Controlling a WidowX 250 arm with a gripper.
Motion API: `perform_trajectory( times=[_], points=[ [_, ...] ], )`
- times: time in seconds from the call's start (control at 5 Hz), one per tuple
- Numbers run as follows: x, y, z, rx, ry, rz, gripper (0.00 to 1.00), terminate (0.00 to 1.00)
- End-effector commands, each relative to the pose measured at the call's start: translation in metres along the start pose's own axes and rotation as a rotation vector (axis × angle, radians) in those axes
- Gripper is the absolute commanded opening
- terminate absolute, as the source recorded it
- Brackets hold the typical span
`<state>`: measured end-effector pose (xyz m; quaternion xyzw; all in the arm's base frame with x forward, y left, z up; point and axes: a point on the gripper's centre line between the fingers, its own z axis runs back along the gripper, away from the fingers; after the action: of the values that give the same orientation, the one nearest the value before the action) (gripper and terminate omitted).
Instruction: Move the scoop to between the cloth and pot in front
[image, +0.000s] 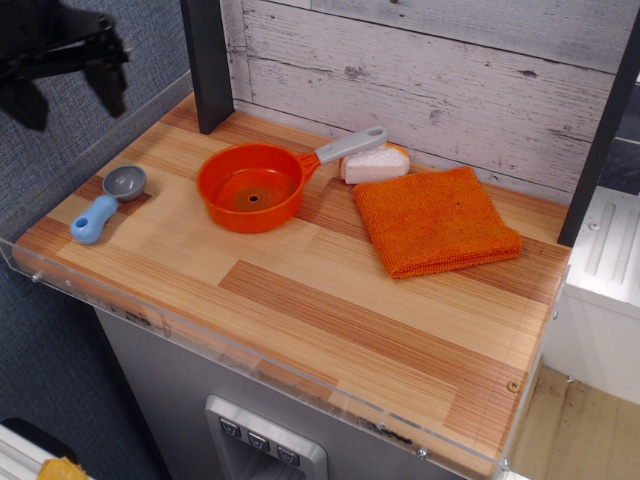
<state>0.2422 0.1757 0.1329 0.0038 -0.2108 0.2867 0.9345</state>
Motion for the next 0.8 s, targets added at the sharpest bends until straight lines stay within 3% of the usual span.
perform_trajectory(
  times=[0.0,0.2,0.6],
  points=[
    [0.011,0.027,-0.022,0.065,-0.021,-0.022,1.00,0.00],
    [0.005,0.030,-0.034,-0.009,-0.010,-0.152,1.00,0.00],
    [-0.013,0.018,-0.043,-0.019,-0.011,-0.294,1.00,0.00]
  ],
)
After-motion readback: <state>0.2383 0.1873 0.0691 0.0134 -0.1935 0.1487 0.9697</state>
